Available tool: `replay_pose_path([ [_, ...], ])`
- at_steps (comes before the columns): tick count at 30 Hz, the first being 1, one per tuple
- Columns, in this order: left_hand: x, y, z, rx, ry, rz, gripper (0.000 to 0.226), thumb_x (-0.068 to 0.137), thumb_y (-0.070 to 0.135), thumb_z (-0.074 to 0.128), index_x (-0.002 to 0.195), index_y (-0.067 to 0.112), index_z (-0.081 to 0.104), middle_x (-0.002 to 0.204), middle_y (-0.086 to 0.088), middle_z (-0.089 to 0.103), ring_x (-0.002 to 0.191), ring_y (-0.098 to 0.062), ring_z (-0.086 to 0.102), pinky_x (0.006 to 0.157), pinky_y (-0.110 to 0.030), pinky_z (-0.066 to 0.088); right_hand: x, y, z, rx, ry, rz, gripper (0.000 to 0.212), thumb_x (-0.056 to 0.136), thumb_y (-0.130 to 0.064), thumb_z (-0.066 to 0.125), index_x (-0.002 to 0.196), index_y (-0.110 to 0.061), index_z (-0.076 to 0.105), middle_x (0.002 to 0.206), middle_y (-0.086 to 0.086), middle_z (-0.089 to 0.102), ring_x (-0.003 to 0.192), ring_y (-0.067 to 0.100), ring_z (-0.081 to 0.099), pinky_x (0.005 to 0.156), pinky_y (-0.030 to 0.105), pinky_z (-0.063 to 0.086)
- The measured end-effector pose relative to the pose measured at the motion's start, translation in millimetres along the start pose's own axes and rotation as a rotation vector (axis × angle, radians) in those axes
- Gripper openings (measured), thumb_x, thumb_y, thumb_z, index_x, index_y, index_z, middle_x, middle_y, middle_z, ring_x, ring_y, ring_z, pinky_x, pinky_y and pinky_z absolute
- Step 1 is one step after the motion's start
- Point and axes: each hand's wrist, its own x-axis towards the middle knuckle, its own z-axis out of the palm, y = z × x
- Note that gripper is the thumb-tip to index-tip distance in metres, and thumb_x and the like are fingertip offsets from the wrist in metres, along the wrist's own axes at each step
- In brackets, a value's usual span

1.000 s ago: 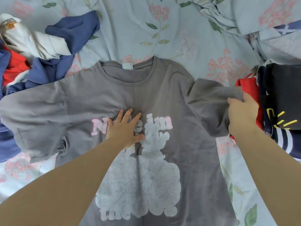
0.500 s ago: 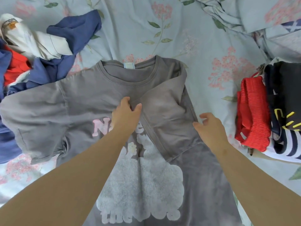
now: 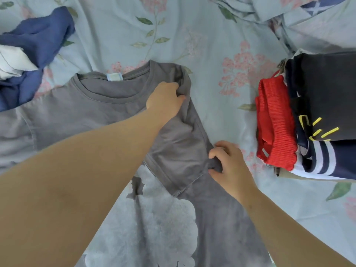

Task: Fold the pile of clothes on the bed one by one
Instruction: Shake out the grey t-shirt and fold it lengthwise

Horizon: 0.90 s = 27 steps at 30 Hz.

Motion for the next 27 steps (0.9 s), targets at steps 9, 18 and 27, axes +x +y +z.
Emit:
replay_pose_path([
  [9,33,13,10,-0.485,-0.119,-0.058,0.03,0.096,0.015,0.048,0.126,0.021,0.046,0.117,-0.001,0.053,0.105,-0.019,0.054,0.085,-0.027,0.044,-3,6,-33,0.492,0.244,0.554,0.039,0.083,0.007,0.048,0.074,-0.031,0.051,0.085,-0.003,0.06,0.079,0.014,0.056,0.065,0.008,0.042],
  [18,39,18,20,-0.356,0.071,0.018,0.012,0.097,0.018,0.046,0.1,0.013,0.057,0.09,0.002,0.053,0.077,-0.015,0.054,0.066,-0.024,0.039,22,-2,-19,0.236,0.11,0.713,0.018,0.093,-0.03,0.052,0.078,-0.026,0.045,0.07,-0.01,0.053,0.081,0.022,0.055,0.08,0.04,0.045],
  [27,7,13,41,0.202,-0.121,0.401,0.072,0.095,0.03,0.05,0.152,0.028,0.006,0.16,-0.007,-0.005,0.142,-0.028,0.021,0.112,-0.037,0.022,17,-2,-17,0.195,0.178,0.659,0.008,0.091,-0.018,0.056,0.099,-0.015,0.055,0.096,0.005,0.062,0.096,0.029,0.057,0.085,0.044,0.046],
])
